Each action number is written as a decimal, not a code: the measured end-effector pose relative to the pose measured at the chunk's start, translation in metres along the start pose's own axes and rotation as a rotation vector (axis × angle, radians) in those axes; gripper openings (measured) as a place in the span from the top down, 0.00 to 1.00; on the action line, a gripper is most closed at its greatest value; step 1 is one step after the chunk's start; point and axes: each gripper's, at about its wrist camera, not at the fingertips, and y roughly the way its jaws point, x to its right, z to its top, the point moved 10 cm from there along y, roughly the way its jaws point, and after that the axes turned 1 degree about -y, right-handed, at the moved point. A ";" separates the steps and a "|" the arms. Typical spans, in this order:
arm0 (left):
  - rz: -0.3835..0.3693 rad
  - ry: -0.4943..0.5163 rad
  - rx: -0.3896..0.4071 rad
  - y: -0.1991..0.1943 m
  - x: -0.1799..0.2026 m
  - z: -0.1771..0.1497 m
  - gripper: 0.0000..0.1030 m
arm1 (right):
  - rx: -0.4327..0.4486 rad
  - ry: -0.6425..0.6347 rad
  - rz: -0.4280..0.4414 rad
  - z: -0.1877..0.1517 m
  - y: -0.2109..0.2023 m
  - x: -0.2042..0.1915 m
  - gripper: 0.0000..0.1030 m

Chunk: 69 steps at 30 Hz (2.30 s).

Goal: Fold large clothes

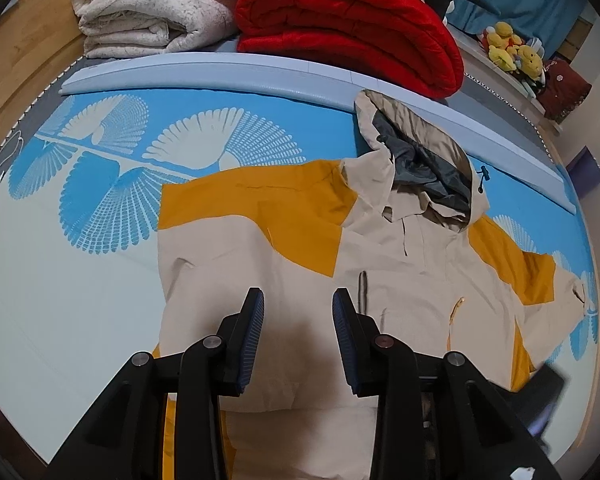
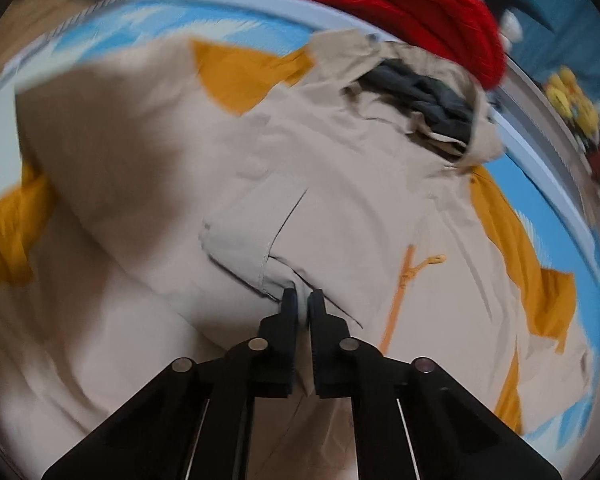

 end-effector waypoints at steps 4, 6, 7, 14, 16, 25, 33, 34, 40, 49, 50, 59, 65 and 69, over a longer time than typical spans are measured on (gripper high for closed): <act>-0.016 -0.006 0.001 -0.002 0.001 0.002 0.69 | 0.074 0.243 0.019 0.008 -0.027 0.046 0.98; -0.012 -0.010 0.005 -0.004 -0.003 0.003 0.69 | 0.107 0.409 0.011 0.001 -0.039 0.079 0.98; -0.009 -0.014 0.005 -0.004 -0.006 0.003 0.69 | 0.106 0.472 0.000 -0.004 -0.041 0.092 0.98; -0.004 -0.037 -0.016 0.000 -0.019 0.001 0.69 | -0.009 0.850 -0.084 -0.066 -0.030 0.169 0.92; -0.010 -0.047 -0.025 0.003 -0.021 0.001 0.69 | -0.026 0.876 -0.021 -0.070 -0.024 0.171 0.83; -0.014 -0.086 -0.035 0.009 -0.024 0.004 0.69 | -0.109 1.108 0.299 -0.089 0.015 0.152 0.46; 0.001 -0.103 -0.036 0.009 -0.043 0.009 0.69 | -0.136 1.291 0.394 -0.109 0.037 0.158 0.86; 0.003 -0.109 -0.037 0.010 -0.046 0.009 0.69 | -0.099 1.276 0.361 -0.105 0.027 0.166 0.88; -0.005 -0.124 -0.075 0.021 -0.052 -0.001 0.69 | 0.053 1.228 0.041 -0.107 -0.029 0.236 0.90; -0.039 -0.072 -0.213 0.064 -0.034 -0.041 0.69 | -0.061 1.313 0.048 -0.139 -0.013 0.241 0.82; -0.039 -0.070 -0.232 0.070 -0.034 -0.046 0.69 | -0.047 1.303 0.037 -0.138 -0.016 0.243 0.81; 0.007 -0.051 -0.360 0.099 -0.032 -0.085 0.69 | -0.104 1.393 0.072 -0.159 -0.001 0.257 0.65; -0.035 0.032 -0.285 0.079 -0.004 -0.070 0.63 | -0.174 1.407 0.129 -0.169 0.021 0.247 0.63; -0.027 0.032 -0.306 0.081 -0.007 -0.076 0.63 | -0.121 1.387 0.113 -0.162 0.013 0.250 0.86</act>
